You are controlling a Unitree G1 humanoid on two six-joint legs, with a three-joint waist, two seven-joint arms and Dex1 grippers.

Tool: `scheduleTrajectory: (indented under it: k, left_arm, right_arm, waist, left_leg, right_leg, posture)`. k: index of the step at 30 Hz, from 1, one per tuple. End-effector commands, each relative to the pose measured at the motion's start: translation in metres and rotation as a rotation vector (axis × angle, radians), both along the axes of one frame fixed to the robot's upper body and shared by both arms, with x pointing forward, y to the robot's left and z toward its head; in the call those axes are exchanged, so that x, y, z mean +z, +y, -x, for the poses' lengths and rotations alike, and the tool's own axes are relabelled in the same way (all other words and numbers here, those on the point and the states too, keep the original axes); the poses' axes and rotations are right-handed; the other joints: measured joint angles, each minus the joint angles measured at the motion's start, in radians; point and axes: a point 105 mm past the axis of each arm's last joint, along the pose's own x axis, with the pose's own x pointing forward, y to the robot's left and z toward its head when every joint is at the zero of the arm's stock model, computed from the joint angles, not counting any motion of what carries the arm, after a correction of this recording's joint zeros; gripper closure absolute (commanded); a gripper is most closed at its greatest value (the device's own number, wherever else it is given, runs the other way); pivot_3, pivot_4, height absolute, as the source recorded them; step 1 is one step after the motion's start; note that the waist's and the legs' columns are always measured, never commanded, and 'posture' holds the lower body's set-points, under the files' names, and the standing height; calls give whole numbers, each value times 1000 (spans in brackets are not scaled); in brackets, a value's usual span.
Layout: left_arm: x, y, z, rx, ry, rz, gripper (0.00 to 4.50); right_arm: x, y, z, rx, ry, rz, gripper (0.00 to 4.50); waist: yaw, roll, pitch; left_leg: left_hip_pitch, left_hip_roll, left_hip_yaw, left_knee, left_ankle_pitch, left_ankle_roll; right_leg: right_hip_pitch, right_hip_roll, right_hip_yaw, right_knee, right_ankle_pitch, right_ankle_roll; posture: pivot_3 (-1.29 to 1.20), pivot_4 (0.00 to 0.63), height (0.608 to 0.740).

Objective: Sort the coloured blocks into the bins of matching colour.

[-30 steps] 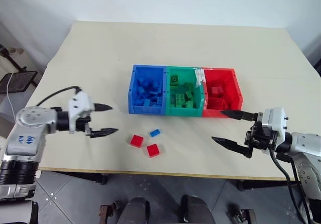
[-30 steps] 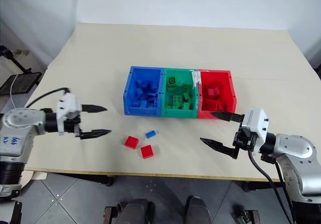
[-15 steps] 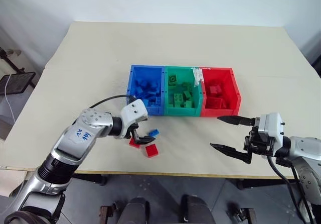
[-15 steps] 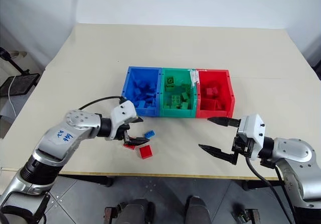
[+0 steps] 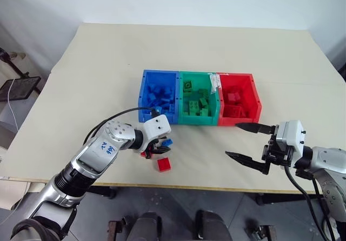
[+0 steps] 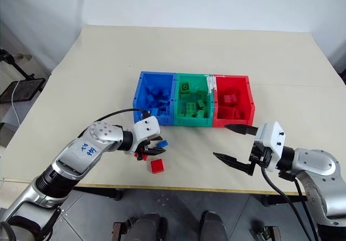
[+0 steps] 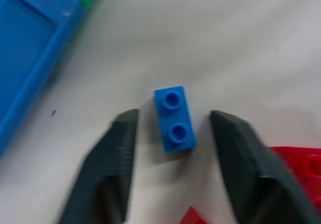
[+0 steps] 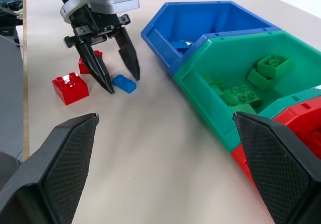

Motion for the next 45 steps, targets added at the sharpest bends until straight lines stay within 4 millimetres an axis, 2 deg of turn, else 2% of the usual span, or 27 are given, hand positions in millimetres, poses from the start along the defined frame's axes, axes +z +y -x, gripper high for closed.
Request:
scheduleTrajectory:
  k: [1,3,7,9,12,14,17,21,23,25,29,32,35,38,43,45]
  left_arm:
    - [-2,4,-3,12,-9,-21,3379]
    - [2,0,-4,-8,-21,19,3997]
    - [20,-3,-10,-26,-82,136,4054]
    - [32,2,-18,14,-114,208,4054]
    - [72,14,-40,94,-260,384,4054]
    - [92,16,-54,138,-340,447,4054]
    - [102,20,-76,238,-406,465,4054]
    - [97,12,-82,219,-360,494,4054]
    - [98,14,-84,230,-340,537,3333]
    - [100,17,-83,210,-346,536,2792]
    - [106,48,-80,209,-422,520,1568]
    - [105,91,-81,304,-472,524,680]
    - [106,120,-64,258,-489,574,680]
    - [83,144,-37,157,-460,423,680]
    - [56,197,-27,229,-466,243,680]
    - [57,205,-27,223,-484,236,680]
  right_arm:
    - [9,2,5,13,-34,15,0]
    - [6,2,8,14,-25,15,0]
    - [4,1,14,4,-22,4,0]
    - [5,0,16,-14,-29,-24,0]
    - [14,-5,16,-92,-71,-114,0]
    - [20,-11,12,-150,-107,-159,0]
    - [27,-18,6,-225,-156,-209,0]
    - [26,-22,3,-257,-172,-194,0]
    - [25,-21,3,-253,-170,-186,0]
    - [25,-19,3,-242,-170,-182,0]
    - [23,-16,3,-215,-166,-170,0]
    - [22,-13,2,-191,-155,-164,0]
    - [18,-9,3,-145,-133,-140,0]
    - [13,-5,5,-76,-96,-98,0]
    - [10,-1,5,6,-62,-37,0]
    - [7,-2,6,30,-50,-15,0]
  waist:
    - [0,0,0]
    - [1,0,0]
    - [2,0,0]
    - [1,0,0]
    - [1,0,0]
    - [2,0,0]
    - [6,0,0]
    - [0,0,0]
    - [-1,0,0]
    - [-2,0,0]
    - [-4,0,0]
    - [-8,0,0]
    - [-9,0,0]
    - [-10,0,0]
    - [4,0,0]
    - [3,0,0]
  left_leg:
    - [0,0,0,0,0,0]
    - [0,0,0,0,0,0]
    - [0,0,0,0,0,0]
    - [0,0,0,0,0,0]
    - [-1,0,0,1,0,0]
    - [-1,0,-1,1,0,0]
    - [-1,-1,-1,2,0,0]
    - [0,-1,0,1,0,0]
    - [0,-1,1,0,0,0]
    - [0,-1,2,0,0,0]
    - [0,0,2,0,0,0]
    - [1,0,2,-2,0,0]
    - [1,0,2,-2,0,0]
    - [1,0,2,-2,0,0]
    - [1,0,3,0,0,0]
    - [1,0,4,0,0,0]
  right_leg:
    - [0,0,0,0,0,0]
    - [0,0,0,0,0,0]
    - [0,0,0,0,0,0]
    - [0,0,0,0,0,0]
    - [0,0,-1,0,0,0]
    - [0,0,-1,0,0,0]
    - [0,0,-1,1,0,0]
    - [0,0,-1,1,0,0]
    - [-1,0,-1,1,0,0]
    - [-1,0,-1,1,0,0]
    - [-1,0,-1,1,0,0]
    - [-2,0,0,1,0,0]
    - [-2,0,0,1,0,0]
    - [-2,0,-1,0,0,0]
    - [1,0,-3,-1,0,0]
    - [2,0,-3,-1,0,0]
  posture:
    - [0,150,740]
    - [0,150,740]
    - [0,150,740]
    - [0,150,740]
    - [0,150,740]
    - [0,150,740]
    - [0,150,740]
    - [0,150,740]
    - [0,150,740]
    - [0,150,740]
    - [0,150,740]
    - [0,150,740]
    - [0,150,740]
    - [0,150,740]
    - [0,150,740]
    - [0,150,740]
